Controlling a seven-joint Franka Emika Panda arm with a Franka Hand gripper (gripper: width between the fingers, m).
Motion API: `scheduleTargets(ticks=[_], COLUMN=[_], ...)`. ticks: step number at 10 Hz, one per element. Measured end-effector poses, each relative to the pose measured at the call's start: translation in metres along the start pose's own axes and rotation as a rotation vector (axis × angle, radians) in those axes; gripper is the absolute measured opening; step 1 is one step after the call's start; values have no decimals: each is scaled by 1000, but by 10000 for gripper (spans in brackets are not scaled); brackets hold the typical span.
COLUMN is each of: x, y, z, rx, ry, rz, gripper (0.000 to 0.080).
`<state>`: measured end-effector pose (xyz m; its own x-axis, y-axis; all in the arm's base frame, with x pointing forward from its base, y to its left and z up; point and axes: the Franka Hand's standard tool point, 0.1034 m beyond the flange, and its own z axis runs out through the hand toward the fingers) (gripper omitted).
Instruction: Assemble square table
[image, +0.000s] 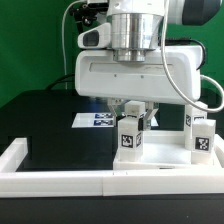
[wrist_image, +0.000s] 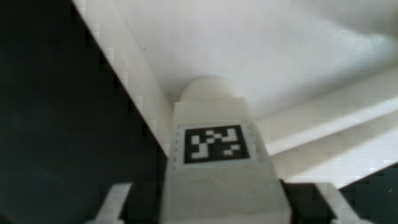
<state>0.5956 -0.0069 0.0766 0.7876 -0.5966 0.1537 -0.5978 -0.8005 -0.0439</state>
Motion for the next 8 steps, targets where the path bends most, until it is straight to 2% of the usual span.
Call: scheduleTargets(ticks=[3, 4, 5, 6, 8], x=[0, 0, 0, 0, 0], y=[0, 0, 0, 0, 0], z=[0, 0, 0, 0, 0], rx=[-1, -1, -1, -1, -1], ry=[0, 0, 0, 0, 0], rz=[38, 36, 36, 36, 36], gripper=[309, 549, 549, 617, 648])
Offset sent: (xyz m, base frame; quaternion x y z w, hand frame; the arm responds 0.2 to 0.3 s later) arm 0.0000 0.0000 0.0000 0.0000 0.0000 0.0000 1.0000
